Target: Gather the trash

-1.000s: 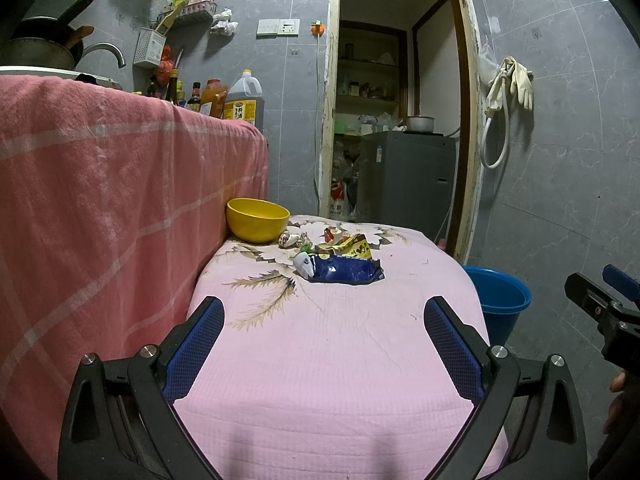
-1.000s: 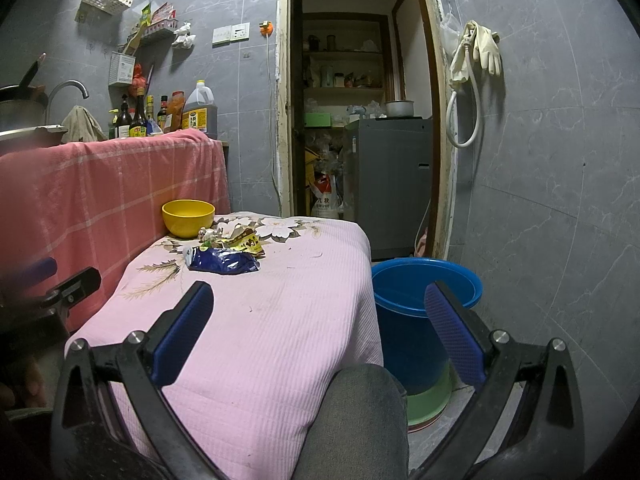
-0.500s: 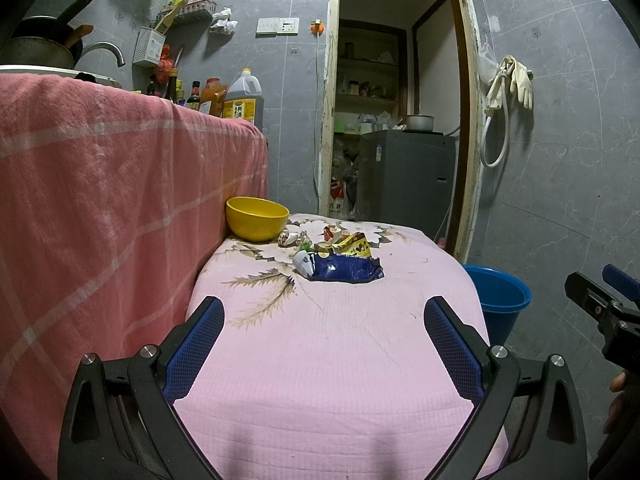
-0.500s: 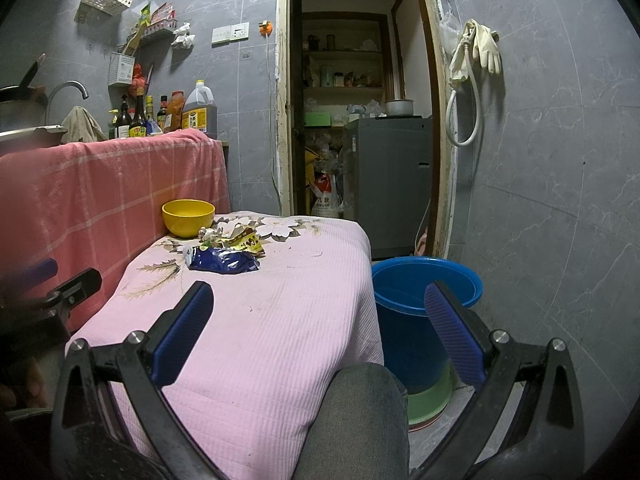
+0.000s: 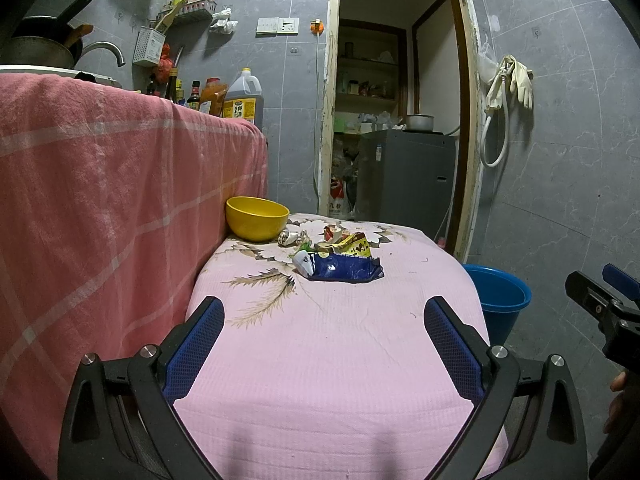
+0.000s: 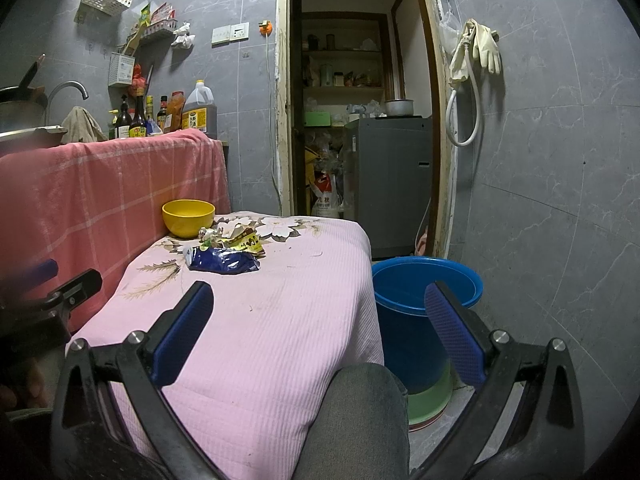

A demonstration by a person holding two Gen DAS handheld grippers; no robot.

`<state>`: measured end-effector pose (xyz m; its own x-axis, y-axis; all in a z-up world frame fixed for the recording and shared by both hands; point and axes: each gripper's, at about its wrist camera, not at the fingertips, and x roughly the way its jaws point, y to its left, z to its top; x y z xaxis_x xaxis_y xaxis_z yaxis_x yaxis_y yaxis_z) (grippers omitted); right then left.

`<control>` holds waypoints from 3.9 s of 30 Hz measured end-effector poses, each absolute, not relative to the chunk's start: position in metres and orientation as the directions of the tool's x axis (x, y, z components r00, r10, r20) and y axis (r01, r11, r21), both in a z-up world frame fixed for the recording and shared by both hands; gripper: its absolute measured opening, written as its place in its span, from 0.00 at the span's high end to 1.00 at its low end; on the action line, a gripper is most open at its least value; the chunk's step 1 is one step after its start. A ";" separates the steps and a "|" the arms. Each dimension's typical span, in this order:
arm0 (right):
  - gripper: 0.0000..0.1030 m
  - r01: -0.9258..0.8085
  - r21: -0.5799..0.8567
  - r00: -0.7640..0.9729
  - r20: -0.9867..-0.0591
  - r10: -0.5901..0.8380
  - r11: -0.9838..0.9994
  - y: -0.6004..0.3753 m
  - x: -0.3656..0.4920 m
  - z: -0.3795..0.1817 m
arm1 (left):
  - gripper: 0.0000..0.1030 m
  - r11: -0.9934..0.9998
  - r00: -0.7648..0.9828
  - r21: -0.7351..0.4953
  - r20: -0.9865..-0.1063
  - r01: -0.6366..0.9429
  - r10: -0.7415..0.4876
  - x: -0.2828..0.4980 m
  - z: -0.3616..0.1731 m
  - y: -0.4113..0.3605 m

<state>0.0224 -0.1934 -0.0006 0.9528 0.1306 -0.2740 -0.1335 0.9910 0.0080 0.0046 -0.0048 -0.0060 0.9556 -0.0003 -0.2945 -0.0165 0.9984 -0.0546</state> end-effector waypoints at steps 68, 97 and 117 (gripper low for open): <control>0.00 -0.339 0.058 0.863 -0.379 0.335 0.939 -0.130 0.273 -0.006 | 0.28 0.939 0.820 -0.330 -0.562 -0.101 -0.109 0.207 -0.026 0.060; 0.18 -0.475 0.133 0.620 -0.652 0.437 0.870 -0.080 0.354 -0.060 | 0.77 0.941 0.704 -0.335 -0.678 -0.041 -0.211 0.265 -0.047 0.069; 0.72 -0.525 0.256 0.535 -0.642 0.549 0.812 -0.080 0.354 -0.064 | 0.81 0.963 0.748 -0.262 -0.651 -0.057 -0.133 0.252 -0.032 0.075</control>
